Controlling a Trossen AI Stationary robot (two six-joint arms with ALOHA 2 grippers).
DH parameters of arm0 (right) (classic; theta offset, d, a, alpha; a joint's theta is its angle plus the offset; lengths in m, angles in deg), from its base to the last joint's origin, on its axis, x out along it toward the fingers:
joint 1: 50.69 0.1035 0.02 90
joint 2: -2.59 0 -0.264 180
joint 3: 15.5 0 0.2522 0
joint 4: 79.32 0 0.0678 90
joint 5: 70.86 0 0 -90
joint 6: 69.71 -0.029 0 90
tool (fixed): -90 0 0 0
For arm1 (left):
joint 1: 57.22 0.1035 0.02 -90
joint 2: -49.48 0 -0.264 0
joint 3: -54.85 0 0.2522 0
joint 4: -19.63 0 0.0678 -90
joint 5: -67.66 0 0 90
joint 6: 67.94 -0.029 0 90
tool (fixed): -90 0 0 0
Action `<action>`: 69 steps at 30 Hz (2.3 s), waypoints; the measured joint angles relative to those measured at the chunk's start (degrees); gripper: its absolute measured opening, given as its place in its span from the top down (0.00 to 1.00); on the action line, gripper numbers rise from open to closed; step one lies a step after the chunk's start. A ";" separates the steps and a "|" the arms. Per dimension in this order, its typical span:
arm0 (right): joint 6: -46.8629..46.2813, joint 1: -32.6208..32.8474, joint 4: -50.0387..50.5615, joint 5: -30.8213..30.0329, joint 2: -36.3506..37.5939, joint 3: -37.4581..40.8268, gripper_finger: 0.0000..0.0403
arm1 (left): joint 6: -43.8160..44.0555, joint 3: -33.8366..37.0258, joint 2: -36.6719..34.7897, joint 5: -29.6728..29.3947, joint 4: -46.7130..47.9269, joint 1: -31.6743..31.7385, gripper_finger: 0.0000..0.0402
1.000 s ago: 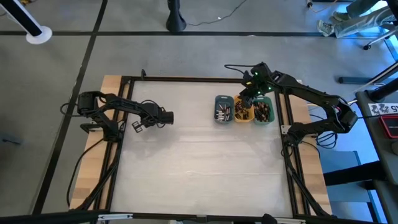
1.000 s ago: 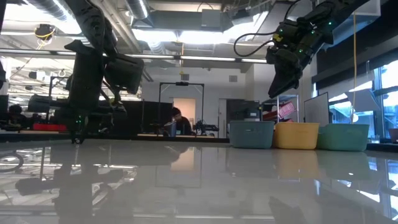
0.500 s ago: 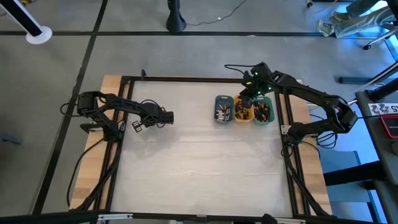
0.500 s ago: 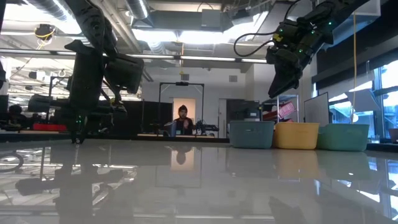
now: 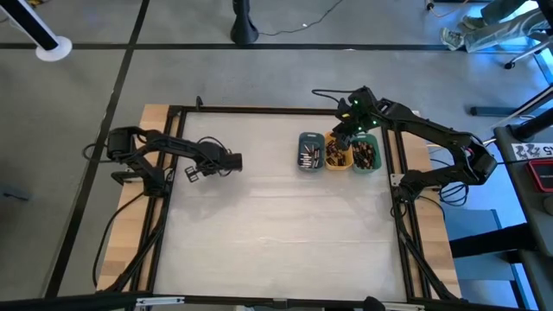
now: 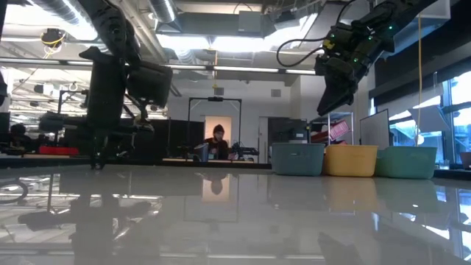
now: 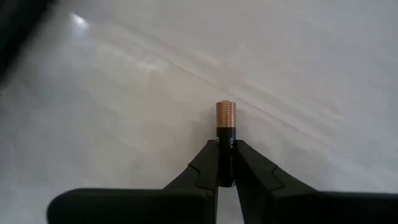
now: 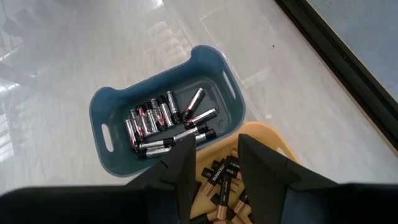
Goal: Sort batteries
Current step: Put the black battery into the yellow bin
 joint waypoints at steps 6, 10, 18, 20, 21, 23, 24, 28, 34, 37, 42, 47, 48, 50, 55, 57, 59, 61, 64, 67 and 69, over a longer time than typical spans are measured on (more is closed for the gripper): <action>0.00 0.00 -0.67 -0.01 0.00 0.00 0.70 | -4.61 -0.34 -3.36 -0.77 -3.19 -0.06 0.95; 0.00 0.00 -0.76 -0.01 0.00 0.00 0.70 | -9.25 -0.44 -4.50 -1.73 -7.77 -0.33 0.93; -2.03 0.00 -0.78 0.66 0.00 0.02 0.70 | -18.53 -0.44 -4.63 -2.42 -18.27 -0.47 0.94; -2.91 0.00 -0.83 2.67 0.00 0.01 0.70 | -22.34 -0.47 -4.67 -2.45 -22.04 -0.49 0.93; -3.19 0.00 -0.92 4.04 0.00 0.02 0.70 | -24.69 -0.47 -4.67 -2.49 -24.01 -0.49 0.93; -3.26 0.00 -1.58 8.05 0.00 0.02 0.70 | -30.46 -0.47 -4.69 -2.41 -28.93 -0.49 0.92; -3.28 0.00 -1.98 10.82 0.00 0.02 0.70 | -33.68 -0.49 -4.69 -2.15 -31.62 -0.49 0.92; -3.10 0.01 -7.39 25.32 0.00 0.03 0.70 | -48.44 -0.49 -4.71 1.22 -44.97 -0.48 0.92; -1.16 1.63 -19.67 42.19 0.00 0.04 0.70 | -69.05 -0.55 -4.73 13.82 -69.95 -0.64 0.92; 3.19 4.98 -23.84 43.35 0.00 0.02 0.70 | -74.52 -0.58 -4.80 19.10 -80.11 -0.86 0.91; 13.86 12.50 -28.57 36.49 0.00 0.02 0.70 | -75.88 -0.60 -4.82 24.89 -87.97 -0.86 0.93; 15.30 18.23 -34.66 25.18 0.00 0.02 0.70 | -75.29 -0.60 -4.82 26.58 -87.90 -1.44 0.92; 15.20 18.72 -35.58 24.27 0.00 0.02 0.70 | -75.29 -0.60 -4.82 26.77 -87.90 -1.80 0.91; 13.62 19.12 -37.10 23.86 0.00 0.02 0.70 | -75.32 -0.60 -4.82 26.84 -87.90 -2.56 0.90; 8.37 18.64 -40.91 26.18 -2.55 -0.16 0.69 | -75.36 -0.60 -4.82 26.97 -88.12 -3.94 0.91; 5.34 18.60 -41.74 30.01 -4.62 -1.09 0.68 | -75.34 -0.60 -4.82 26.97 -88.14 -4.03 0.92; 3.10 18.63 -42.30 32.57 -6.35 -2.14 0.65 | -75.37 -0.60 -4.82 26.95 -88.44 -4.25 0.93; 2.67 18.77 -42.41 33.08 -7.65 -2.95 0.61 | -75.60 -0.60 -4.82 26.93 -89.05 -4.46 0.92; 2.62 18.77 -42.34 33.13 -8.50 -3.54 0.55 | -75.64 -0.60 -4.82 26.93 -89.00 -4.71 0.91; 2.54 18.73 -43.52 31.85 -8.52 -3.56 0.48 | -76.19 -0.60 -4.82 26.95 -88.95 -5.26 0.91; 2.51 18.75 -43.66 31.69 -8.52 -3.56 0.44 | -76.96 -0.60 -4.82 26.95 -88.95 -5.57 0.91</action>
